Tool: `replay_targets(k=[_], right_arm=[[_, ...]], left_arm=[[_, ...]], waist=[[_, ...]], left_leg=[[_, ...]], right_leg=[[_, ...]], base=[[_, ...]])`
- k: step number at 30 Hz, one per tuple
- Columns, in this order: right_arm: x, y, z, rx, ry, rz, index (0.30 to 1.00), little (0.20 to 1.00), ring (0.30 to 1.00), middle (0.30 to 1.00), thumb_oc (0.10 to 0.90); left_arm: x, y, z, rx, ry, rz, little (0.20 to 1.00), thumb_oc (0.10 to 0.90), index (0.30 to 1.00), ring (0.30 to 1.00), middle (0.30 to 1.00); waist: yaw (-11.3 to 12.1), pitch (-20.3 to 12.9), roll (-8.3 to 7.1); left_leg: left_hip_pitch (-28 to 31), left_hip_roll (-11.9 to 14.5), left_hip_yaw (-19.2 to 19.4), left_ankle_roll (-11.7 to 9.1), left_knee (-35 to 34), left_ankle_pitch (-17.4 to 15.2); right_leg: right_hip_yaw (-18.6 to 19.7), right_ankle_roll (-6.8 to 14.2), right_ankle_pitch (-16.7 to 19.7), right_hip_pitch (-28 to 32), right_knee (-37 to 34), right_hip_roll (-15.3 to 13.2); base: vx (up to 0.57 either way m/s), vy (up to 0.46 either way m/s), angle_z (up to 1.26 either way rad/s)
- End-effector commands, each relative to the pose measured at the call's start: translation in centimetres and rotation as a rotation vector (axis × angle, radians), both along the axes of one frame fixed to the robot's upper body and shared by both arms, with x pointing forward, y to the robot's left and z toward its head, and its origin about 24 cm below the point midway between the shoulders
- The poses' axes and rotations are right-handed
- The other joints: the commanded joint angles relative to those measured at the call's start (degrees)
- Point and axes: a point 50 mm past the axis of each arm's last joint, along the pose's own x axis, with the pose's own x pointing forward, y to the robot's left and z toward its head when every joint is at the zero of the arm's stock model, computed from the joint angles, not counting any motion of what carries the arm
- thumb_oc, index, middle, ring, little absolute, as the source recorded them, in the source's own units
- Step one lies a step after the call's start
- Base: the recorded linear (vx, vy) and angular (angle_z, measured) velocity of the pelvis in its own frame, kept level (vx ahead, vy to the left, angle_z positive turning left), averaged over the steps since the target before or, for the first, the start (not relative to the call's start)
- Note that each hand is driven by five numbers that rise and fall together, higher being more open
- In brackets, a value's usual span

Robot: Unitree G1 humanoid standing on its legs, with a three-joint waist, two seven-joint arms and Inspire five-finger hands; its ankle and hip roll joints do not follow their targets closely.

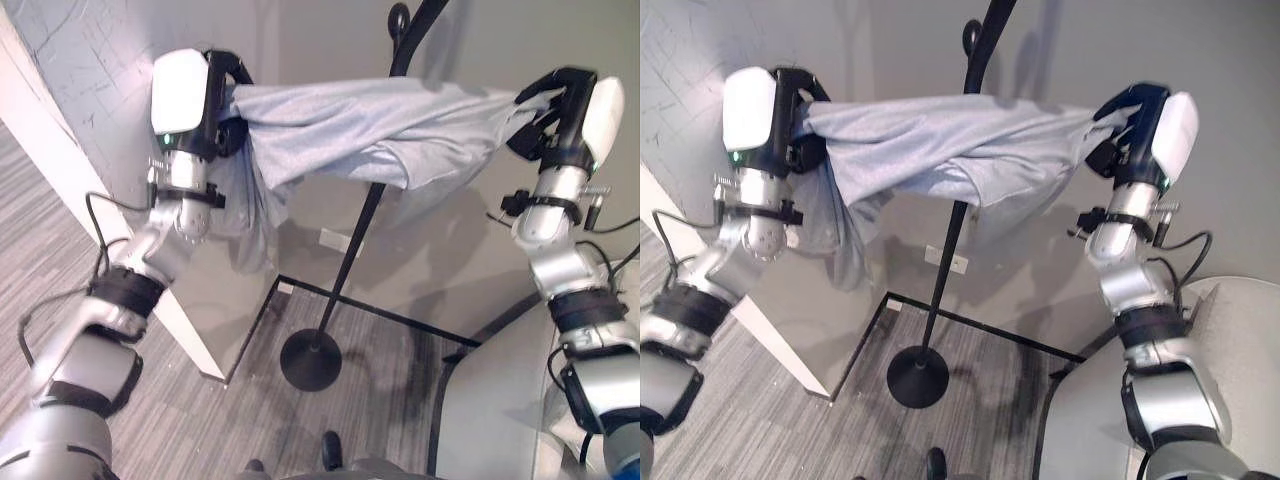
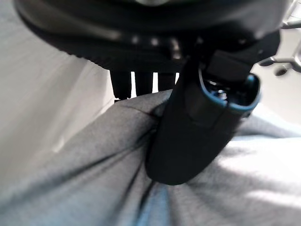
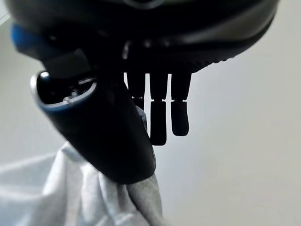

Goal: Hang the clothes on the sofa on the clothes rack.

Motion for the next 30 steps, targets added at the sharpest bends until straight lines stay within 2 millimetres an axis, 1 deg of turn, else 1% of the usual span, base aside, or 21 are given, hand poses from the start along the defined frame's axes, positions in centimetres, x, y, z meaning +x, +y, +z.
replay_targets(k=[1,2,3,4,5,6,7,8,9,10,11,13,14,15,16,18,22,26,28,30], right_arm=[[-2.0,-3.7,-1.8,-0.031,0.053,-0.154,0.3,0.3,0.3,0.3,0.4],[-2.0,-3.7,-1.9,-0.031,0.055,-0.154,0.3,0.3,0.3,0.3,0.4],[-2.9,-2.6,-5.1,-0.004,0.145,-0.123,0.3,0.3,0.3,0.3,0.4],[-3.3,-2.1,-6.5,0.009,0.189,-0.109,0.3,0.3,0.3,0.3,0.4],[-3.8,-1.6,-7.9,0.028,0.231,-0.096,0.3,0.3,0.3,0.3,0.4],[-3.8,-1.6,-8.0,0.028,0.232,-0.096,0.3,0.3,0.3,0.3,0.4],[-3.8,-0.7,-8.7,0.053,0.251,-0.069,0.3,0.3,0.3,0.3,0.4],[-4.2,1.4,-10.9,0.112,0.313,-0.002,0.3,0.3,0.3,0.3,0.4],[-4.3,2.3,-11.4,0.126,0.333,0.032,0.3,0.3,0.3,0.3,0.4],[-4.3,2.3,-11.5,0.126,0.334,0.032,0.3,0.3,0.3,0.3,0.4],[-4.6,4.5,-12.7,0.16,0.378,0.113,0.3,0.3,0.3,0.3,0.4],[-4.8,6.5,-13.4,0.188,0.407,0.199,0.3,0.3,0.3,0.3,0.4],[-4.9,7.2,-13.6,0.195,0.419,0.232,0.3,0.3,0.3,0.3,0.4],[-5.3,8.5,-14.0,0.192,0.444,0.299,0.3,0.3,0.3,0.3,0.4],[-5.3,8.5,-14.0,0.192,0.445,0.299,0.3,0.3,0.3,0.3,0.4],[-5.6,9.4,-14.2,0.195,0.458,0.348,0.3,0.3,0.3,0.3,0.4],[-5.9,9.9,-14.5,0.207,0.481,0.381,0.3,0.3,0.3,0.3,0.4],[-6.2,9.2,-14.9,0.232,0.501,0.36,0.3,0.3,0.3,0.3,0.4],[-6.3,8.9,-14.9,0.248,0.502,0.352,0.3,0.3,0.3,0.3,0.4],[-6.3,8.8,-14.9,0.253,0.505,0.351,0.3,0.3,0.3,0.3,0.4]], left_arm=[[-0.7,5.2,-1.7,-0.203,0.045,0.17,0.3,0.4,0.3,0.3,0.3],[-0.7,5.2,-1.7,-0.203,0.046,0.17,0.3,0.4,0.3,0.3,0.3],[-1.5,4.1,-3.5,-0.331,0.072,0.114,0.3,0.4,0.3,0.3,0.3],[-2.0,3.5,-4.1,-0.393,0.076,0.084,0.302,0.402,0.302,0.302,0.302],[-2.5,3.0,-4.7,-0.445,0.088,0.061,0.441,0.494,0.441,0.441,0.441],[-2.5,3.0,-4.7,-0.445,0.088,0.062,0.441,0.494,0.441,0.441,0.441],[-2.7,2.3,-5.0,-0.498,0.086,0.034,0.484,0.522,0.484,0.484,0.484],[-3.3,0.7,-5.6,-0.603,0.094,-0.034,0.587,0.591,0.587,0.587,0.587],[-3.6,0.2,-5.7,-0.628,0.095,-0.062,0.604,0.602,0.604,0.604,0.604],[-3.6,0.2,-5.8,-0.628,0.096,-0.062,0.653,0.635,0.653,0.653,0.653],[-4.1,-0.9,-6.2,-0.696,0.11,-0.125,0.9,0.8,0.9,0.9,0.9],[-4.7,-1.7,-6.4,-0.744,0.133,-0.196,0.9,0.8,0.9,0.9,0.9],[-4.9,-1.9,-6.6,-0.768,0.143,-0.215,0.9,0.8,0.9,0.9,0.9],[-5.5,-2.4,-7.3,-0.817,0.185,-0.265,0.9,0.8,0.9,0.9,0.9],[-5.5,-2.3,-7.4,-0.817,0.186,-0.265,0.9,0.8,0.9,0.9,0.9],[-6.0,-2.5,-8.2,-0.845,0.223,-0.287,0.9,0.8,0.9,0.9,0.9],[-7.0,-1.9,-10.4,-0.923,0.305,-0.249,0.9,0.8,0.9,0.9,0.9],[-8.0,-1.2,-12.2,-0.985,0.376,-0.198,0.9,0.8,0.9,0.9,0.9],[-8.4,-0.8,-13.0,-0.979,0.407,-0.164,0.9,0.8,0.9,0.9,0.9],[-8.7,-0.5,-13.3,-0.974,0.418,-0.14,0.9,0.8,0.9,0.9,0.9]], waist=[[2.45,-6.36,-0.85],[2.42,-6.49,-0.84],[2.68,-5.65,-1.13],[2.75,-5.57,-1.28],[2.75,-5.58,-1.36],[2.71,-5.64,-1.36],[2.87,-5.3,-1.45],[3.05,-4.92,-1.52],[3.17,-4.69,-1.54],[3.12,-4.77,-1.54],[3.38,-4.42,-1.48],[3.62,-4.0,-1.21],[3.68,-3.91,-1.11],[3.81,-3.75,-0.81],[3.78,-3.8,-0.8],[3.91,-3.6,-0.54],[4.32,-3.39,0.03],[4.59,-3.23,0.72],[4.71,-3.19,0.97],[4.77,-3.13,1.12]], left_leg=[[2.64,1.32,-1.58,1.58,0.8,-4.44],[2.61,1.35,-1.59,1.58,0.75,-4.42],[2.29,1.52,-1.87,1.59,0.46,-4.13],[2.11,1.68,-2.06,1.55,0.38,-4.06],[1.88,1.76,-2.3,1.52,0.34,-3.98],[1.85,1.77,-2.32,1.52,0.34,-3.98],[1.65,1.74,-2.51,1.51,0.31,-3.9],[1.3,1.92,-2.9,1.48,0.31,-3.77],[1.18,1.98,-2.98,1.46,0.32,-3.73],[1.18,1.99,-2.99,1.46,0.32,-3.73],[0.86,2.07,-3.27,1.42,0.38,-3.56],[0.74,2.08,-3.22,1.36,0.45,-3.38],[0.75,2.08,-3.22,1.34,0.47,-3.34],[0.71,2.13,-3.26,1.24,0.58,-3.26],[0.72,2.14,-3.28,1.24,0.58,-3.27],[0.54,2.14,-3.45,1.17,0.84,-3.21],[0.29,2.07,-3.52,1.01,1.15,-3.05],[0.07,2.0,-3.78,0.91,1.4,-2.9],[-0.02,2.02,-3.84,0.87,1.5,-2.81],[-0.07,2.02,-3.86,0.84,1.6,-2.76]], right_leg=[[-2.2,2.87,-1.83,-1.38,0.33,0.07],[-2.21,2.86,-1.84,-1.43,0.33,0.09],[-2.43,2.63,-1.97,-1.72,0.33,0.19],[-2.49,2.51,-2.02,-1.85,0.33,0.19],[-2.61,2.42,-2.11,-1.97,0.33,0.22],[-2.63,2.42,-2.12,-1.99,0.33,0.22],[-2.68,2.34,-2.12,-2.13,0.33,0.24],[-2.91,2.18,-2.09,-2.37,0.33,0.17],[-2.93,2.14,-2.12,-2.42,0.33,0.17],[-2.95,2.14,-2.13,-2.42,0.33,0.18],[-3.07,1.99,-2.17,-2.52,0.33,0.16],[-3.13,1.93,-2.14,-2.49,0.33,0.13],[-3.18,1.91,-2.16,-2.45,0.33,0.1],[-3.31,1.88,-2.24,-2.33,0.33,0.04],[-3.32,1.88,-2.25,-2.32,0.33,0.05],[-3.56,1.93,-2.3,-2.22,0.33,-0.07],[-3.91,1.98,-2.47,-2.02,0.33,-0.3],[-4.48,1.99,-2.68,-1.78,0.33,-0.48],[-4.67,2.03,-2.71,-1.73,0.33,-0.54],[-4.77,2.02,-2.77,-1.69,0.33,-0.56]], base=[[0.04,-0.038,-0.02],[0.02,-0.031,-0.01],[0.02,-0.032,0.0],[0.02,-0.039,0.04],[0.01,-0.018,0.07],[0.0,-0.016,0.1],[-0.01,-0.03,0.12],[-0.01,-0.039,0.13],[-0.01,-0.031,0.16],[-0.01,-0.023,0.15],[-0.01,-0.014,0.14],[-0.01,-0.002,0.09],[0.0,0.009,0.04],[0.0,0.0,0.0],[0.0,0.0,0.0],[0.0,0.003,0.02],[0.0,0.01,0.06],[0.0,0.005,0.02],[0.0,0.006,0.06],[0.0,0.007,0.09]])
